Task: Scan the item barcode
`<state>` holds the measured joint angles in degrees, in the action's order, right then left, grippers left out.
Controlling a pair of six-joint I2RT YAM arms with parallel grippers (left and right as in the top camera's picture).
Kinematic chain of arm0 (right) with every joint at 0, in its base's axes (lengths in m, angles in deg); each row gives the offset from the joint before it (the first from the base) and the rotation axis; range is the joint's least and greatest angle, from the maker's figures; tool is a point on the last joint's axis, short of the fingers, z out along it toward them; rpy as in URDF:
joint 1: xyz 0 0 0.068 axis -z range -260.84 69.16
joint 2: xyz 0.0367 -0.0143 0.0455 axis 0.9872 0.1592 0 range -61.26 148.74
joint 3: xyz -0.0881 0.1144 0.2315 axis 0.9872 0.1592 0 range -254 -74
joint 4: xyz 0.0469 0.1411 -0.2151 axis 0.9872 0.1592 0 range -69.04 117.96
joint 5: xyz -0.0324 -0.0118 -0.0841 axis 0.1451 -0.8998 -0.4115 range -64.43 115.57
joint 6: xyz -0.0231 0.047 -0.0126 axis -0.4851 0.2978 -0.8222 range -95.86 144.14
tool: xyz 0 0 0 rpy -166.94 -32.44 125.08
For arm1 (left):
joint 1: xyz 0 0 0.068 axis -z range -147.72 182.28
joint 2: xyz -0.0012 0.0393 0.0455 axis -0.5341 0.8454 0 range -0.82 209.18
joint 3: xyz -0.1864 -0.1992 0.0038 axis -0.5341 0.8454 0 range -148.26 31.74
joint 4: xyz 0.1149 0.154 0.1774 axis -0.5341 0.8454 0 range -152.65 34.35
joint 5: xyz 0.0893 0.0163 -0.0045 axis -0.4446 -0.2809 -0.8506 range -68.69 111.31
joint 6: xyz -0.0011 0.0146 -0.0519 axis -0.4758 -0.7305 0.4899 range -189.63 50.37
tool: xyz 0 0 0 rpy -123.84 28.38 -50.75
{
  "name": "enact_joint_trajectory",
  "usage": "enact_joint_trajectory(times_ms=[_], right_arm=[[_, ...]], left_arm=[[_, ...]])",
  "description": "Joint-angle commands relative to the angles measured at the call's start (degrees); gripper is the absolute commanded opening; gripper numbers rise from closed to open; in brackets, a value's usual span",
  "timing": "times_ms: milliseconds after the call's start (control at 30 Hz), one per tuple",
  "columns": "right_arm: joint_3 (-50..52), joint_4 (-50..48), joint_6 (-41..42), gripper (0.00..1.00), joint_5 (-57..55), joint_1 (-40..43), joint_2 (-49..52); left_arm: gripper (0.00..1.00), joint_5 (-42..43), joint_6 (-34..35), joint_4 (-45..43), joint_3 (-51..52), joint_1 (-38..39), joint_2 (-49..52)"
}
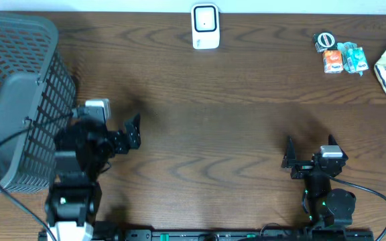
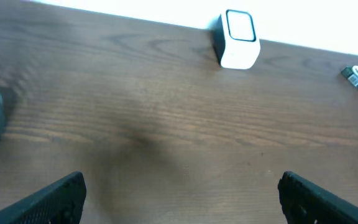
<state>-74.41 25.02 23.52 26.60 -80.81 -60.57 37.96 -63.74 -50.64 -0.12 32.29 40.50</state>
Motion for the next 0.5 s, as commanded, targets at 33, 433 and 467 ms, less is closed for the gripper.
enact_joint_trajectory(times_ms=[33, 433, 467], right_arm=[[0.09, 0.33, 0.59, 0.99, -0.48, -0.46, -0.37], [0.11, 0.33, 0.59, 0.99, -0.5, -0.46, -0.37], [0.11, 0.31, 0.59, 0.99, -0.5, -0.46, -0.37]], left_arm=[[0.98, 0.9, -1.2, -4.5, 5.42, -0.26, -6.62], [0.98, 0.9, -2.82, -7.04, 14.75, -0.26, -25.7], [0.98, 0.9, -3.17, -6.99, 15.12, -0.26, -27.5]])
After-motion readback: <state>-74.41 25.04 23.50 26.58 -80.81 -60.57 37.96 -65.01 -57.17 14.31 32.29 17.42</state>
